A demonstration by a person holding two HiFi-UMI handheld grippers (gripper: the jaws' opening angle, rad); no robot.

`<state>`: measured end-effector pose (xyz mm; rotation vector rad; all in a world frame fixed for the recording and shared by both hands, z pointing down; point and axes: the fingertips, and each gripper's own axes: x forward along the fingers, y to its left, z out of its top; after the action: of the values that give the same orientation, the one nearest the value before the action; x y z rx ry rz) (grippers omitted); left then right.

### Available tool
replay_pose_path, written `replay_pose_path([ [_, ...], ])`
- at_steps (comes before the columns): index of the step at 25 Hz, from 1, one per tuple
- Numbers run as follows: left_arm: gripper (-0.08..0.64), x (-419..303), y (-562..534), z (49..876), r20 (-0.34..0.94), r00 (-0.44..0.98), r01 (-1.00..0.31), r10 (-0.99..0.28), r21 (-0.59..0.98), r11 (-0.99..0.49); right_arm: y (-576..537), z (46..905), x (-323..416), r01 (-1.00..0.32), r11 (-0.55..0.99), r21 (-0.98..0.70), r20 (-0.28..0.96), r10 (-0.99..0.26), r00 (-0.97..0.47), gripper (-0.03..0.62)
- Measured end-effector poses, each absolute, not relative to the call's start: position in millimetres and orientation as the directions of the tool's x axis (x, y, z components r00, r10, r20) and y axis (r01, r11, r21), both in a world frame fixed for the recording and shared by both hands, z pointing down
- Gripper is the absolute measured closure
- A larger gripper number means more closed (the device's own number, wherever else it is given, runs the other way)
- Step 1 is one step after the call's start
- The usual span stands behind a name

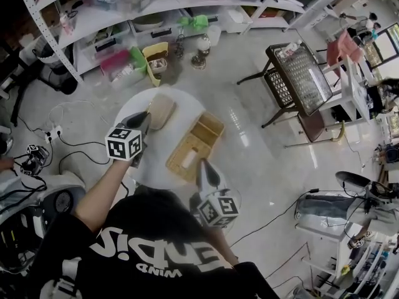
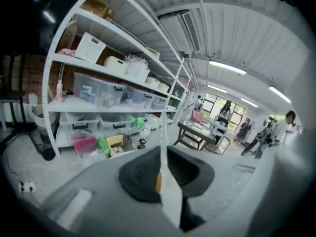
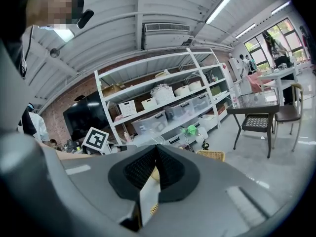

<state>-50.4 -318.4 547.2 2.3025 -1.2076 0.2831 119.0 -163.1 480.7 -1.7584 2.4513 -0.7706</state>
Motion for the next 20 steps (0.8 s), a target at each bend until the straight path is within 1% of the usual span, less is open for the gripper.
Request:
replay_pose_path([
  [6, 0.520, -59, -275, 489, 0.344, 0.524, -0.851, -0.779, 0.258, -0.458, -154, 476, 123, -0.859, 0.314, -0.405, 0.221, -0.878, -0.425, 0.592],
  [10, 0.520, -68, -237, 462, 0.304, 0.486, -0.871, -0.819, 0.241, -0.427, -149, 475, 114, -0.835, 0.376, -0.401, 0.206, -0.852, -0.482, 0.592],
  [14, 0.520, -77, -201, 451, 0.287, 0.461, -0.884, -0.840, 0.236, -0.404, -145, 478, 106, -0.818, 0.418, -0.396, 0.207, -0.827, -0.523, 0.592],
  [20, 0.520, -94, -157, 445, 0.292, 0.460, -0.885, -0.839, 0.224, -0.407, -133, 475, 85, -0.813, 0.439, -0.382, 0.207, -0.817, -0.538, 0.592],
])
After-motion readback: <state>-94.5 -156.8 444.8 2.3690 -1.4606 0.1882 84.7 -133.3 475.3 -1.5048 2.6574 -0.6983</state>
